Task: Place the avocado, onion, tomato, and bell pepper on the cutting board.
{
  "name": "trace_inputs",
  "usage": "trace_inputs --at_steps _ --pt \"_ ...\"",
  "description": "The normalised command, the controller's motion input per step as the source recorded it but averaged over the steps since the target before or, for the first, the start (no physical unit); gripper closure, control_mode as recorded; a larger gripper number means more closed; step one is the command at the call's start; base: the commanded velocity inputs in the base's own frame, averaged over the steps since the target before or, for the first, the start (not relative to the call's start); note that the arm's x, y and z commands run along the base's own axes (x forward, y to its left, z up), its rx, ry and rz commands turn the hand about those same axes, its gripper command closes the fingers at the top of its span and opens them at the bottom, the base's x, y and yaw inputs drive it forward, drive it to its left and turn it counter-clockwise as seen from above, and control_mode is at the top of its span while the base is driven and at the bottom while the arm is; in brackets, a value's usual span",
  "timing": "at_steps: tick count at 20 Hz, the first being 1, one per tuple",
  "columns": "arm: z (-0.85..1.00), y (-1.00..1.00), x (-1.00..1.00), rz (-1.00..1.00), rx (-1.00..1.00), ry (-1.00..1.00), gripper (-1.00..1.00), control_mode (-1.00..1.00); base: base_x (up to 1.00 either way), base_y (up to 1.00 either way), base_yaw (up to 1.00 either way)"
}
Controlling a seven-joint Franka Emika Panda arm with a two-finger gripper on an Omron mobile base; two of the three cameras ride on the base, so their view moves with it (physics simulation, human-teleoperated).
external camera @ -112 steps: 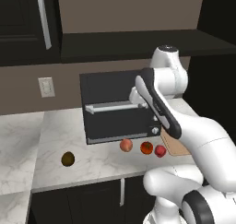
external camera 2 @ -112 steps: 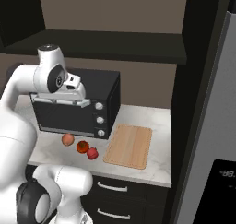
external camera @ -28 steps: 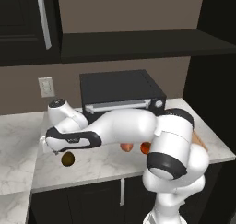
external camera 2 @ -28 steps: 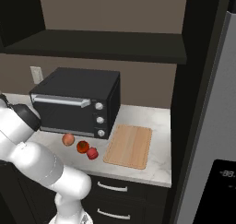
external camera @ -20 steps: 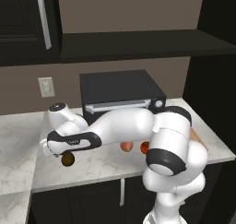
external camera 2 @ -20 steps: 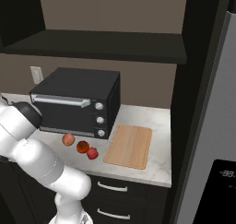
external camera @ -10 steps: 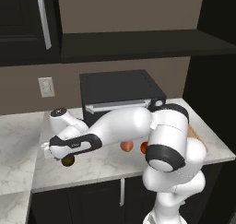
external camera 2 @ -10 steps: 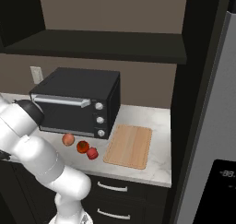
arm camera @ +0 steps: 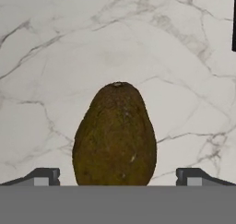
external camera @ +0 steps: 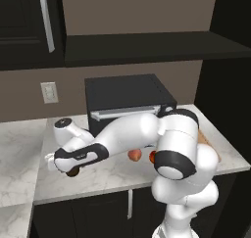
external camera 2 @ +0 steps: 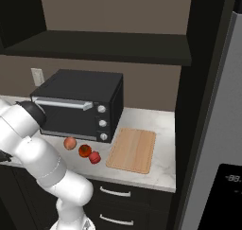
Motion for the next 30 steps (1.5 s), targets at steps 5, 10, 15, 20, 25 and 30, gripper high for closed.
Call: trace_inputs --at_steps 5,10,15,20,25,30 --pt "-0.13 0.00 0.00 -0.02 0.03 -0.03 -1.00 -1.00 0.00 0.00 0.00" --pt "-0.15 0.00 0.00 -0.01 0.03 -0.01 -1.00 -1.00 0.00 0.00 0.00" --pt "-0.12 0.00 0.02 0.00 0.03 0.00 1.00 -1.00 0.00 0.00 0.00" --pt "-0.04 0.00 0.04 0.00 0.01 0.00 1.00 -1.00 0.00 0.00 0.00" --pt "0.08 -0.04 -0.01 0.00 0.00 -0.02 1.00 -1.00 0.00 0.00 0.00" --pt "0.64 -0.17 -0.20 0.00 0.02 -0.02 1.00 -1.00 0.00 0.00 0.00"
